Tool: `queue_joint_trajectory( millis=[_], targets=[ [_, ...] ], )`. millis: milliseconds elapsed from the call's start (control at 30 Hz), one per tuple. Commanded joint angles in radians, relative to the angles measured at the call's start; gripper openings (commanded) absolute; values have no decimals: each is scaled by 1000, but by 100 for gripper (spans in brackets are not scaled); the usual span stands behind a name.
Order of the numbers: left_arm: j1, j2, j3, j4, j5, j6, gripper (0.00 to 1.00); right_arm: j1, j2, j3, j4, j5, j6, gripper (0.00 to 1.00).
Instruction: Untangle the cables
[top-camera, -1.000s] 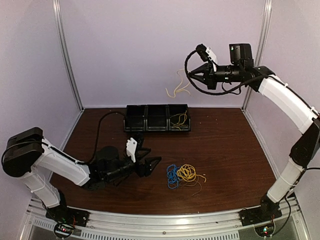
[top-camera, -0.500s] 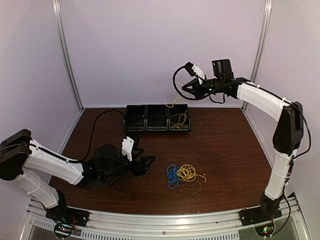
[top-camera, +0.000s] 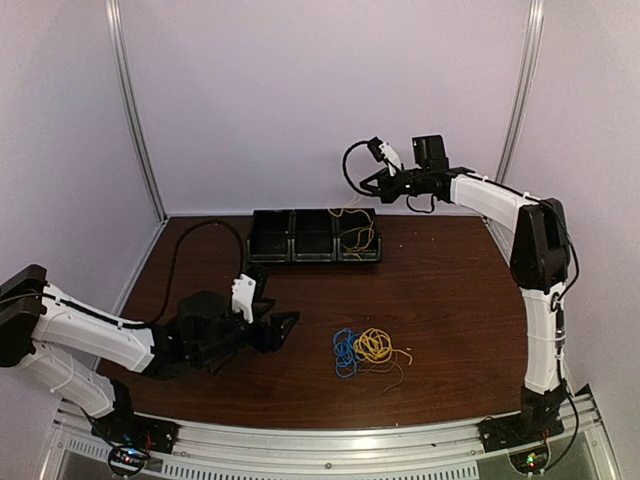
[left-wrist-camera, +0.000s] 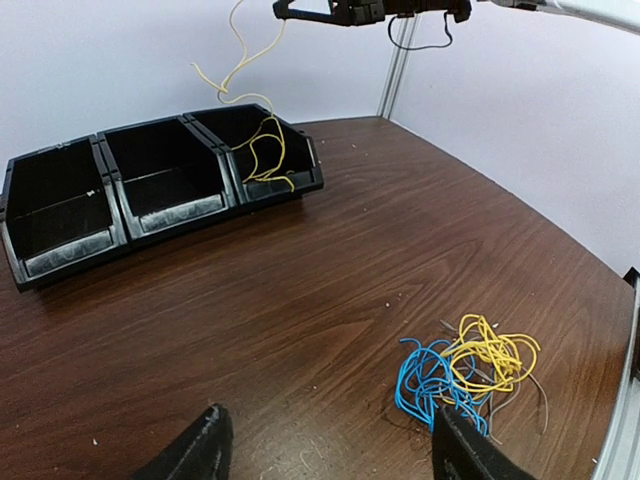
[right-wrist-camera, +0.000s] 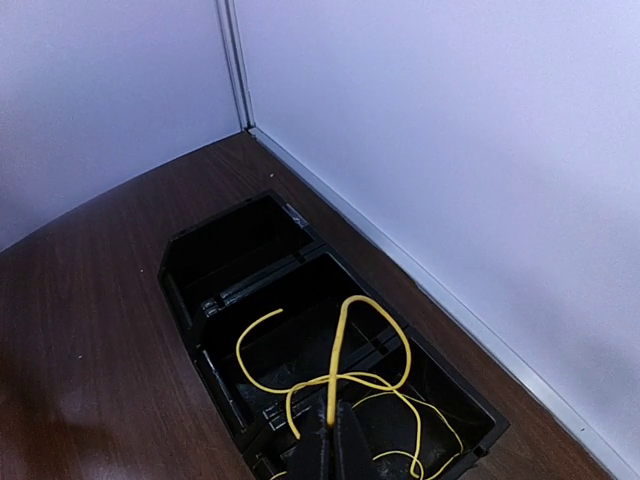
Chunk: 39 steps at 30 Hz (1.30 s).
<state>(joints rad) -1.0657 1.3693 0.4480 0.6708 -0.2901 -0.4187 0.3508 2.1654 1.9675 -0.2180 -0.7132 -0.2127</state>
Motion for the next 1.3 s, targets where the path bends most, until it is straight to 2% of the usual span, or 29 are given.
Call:
queue_joint_trajectory(
  millis=[0, 333, 533, 900, 1267],
  targets=[
    [6, -29, -22, 1, -34, -20, 70, -50, 67, 54, 58, -48, 114, 0],
    [6, -8, -17, 1, -40, -23, 70, -89, 111, 28, 31, -13, 113, 0],
    [6, 13, -9, 6, -35, -25, 70, -82, 110, 29, -16, 90, 65, 0],
    [6, 34, 5, 6, -28, -18, 70, 7, 112, 23, -138, 340, -153, 0],
    [6, 37, 5, 0, -22, -26, 70, 90, 207, 104, -187, 497, -216, 0]
  ],
)
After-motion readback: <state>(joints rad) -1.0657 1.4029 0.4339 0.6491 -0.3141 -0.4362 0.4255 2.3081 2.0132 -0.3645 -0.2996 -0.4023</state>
